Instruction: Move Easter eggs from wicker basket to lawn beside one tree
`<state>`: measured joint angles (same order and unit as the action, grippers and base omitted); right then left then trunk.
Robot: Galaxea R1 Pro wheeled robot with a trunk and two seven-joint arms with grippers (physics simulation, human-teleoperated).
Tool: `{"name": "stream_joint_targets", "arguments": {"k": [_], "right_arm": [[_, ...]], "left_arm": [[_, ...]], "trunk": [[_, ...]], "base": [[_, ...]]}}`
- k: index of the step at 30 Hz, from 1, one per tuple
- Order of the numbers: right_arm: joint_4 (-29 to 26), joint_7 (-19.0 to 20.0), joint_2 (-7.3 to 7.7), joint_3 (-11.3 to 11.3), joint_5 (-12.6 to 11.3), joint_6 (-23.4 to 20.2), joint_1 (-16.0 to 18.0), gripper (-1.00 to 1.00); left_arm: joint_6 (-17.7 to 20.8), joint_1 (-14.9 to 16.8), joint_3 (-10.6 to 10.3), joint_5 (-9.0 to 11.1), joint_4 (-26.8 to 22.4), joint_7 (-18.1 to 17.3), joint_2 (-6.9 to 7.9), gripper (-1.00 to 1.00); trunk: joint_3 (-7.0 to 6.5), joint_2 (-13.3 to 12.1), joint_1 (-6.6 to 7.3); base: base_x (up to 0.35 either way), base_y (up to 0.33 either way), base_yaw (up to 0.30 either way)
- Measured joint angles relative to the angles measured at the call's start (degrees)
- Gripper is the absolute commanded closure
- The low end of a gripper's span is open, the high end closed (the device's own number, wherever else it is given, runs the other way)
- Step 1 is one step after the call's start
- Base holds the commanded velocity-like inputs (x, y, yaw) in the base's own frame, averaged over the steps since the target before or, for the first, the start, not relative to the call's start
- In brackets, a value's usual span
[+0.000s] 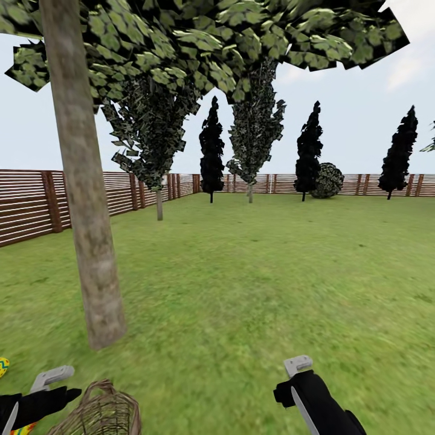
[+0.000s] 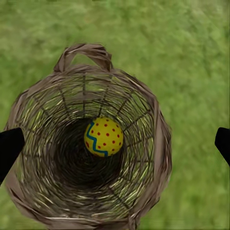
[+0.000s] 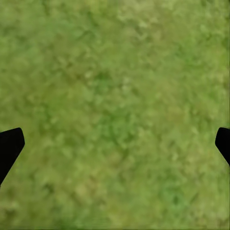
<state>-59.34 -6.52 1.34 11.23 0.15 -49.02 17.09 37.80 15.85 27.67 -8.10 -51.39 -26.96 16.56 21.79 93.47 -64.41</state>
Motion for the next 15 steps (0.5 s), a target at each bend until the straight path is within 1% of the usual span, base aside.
{"name": "stream_joint_targets", "arguments": {"k": [3, 5, 15], "right_arm": [[0.0, 0.0, -0.06, 0.1, 0.0, 0.0, 0.0, -1.00], [0.1, 0.0, -0.08, 0.1, 0.0, 0.0, 0.0, -1.00], [0.1, 0.0, -0.26, 0.2, 0.1, 0.1, 0.0, -1.00]], "left_arm": [[0.1, 0.0, -0.1, 0.0, 0.0, 0.0, -0.03, -1.00], [0.1, 0.0, -0.1, 0.0, 0.0, 0.0, -0.10, -1.00], [0.1, 0.0, -0.1, 0.0, 0.0, 0.0, -0.26, -1.00]], "trunk": [[0.00, 0.0, 0.00], [0.00, 0.0, -0.01], [0.00, 0.0, -0.04]], "base": [[0.318, 0.000, 0.000], [0.159, 0.000, 0.000], [0.010, 0.000, 0.000]]}}
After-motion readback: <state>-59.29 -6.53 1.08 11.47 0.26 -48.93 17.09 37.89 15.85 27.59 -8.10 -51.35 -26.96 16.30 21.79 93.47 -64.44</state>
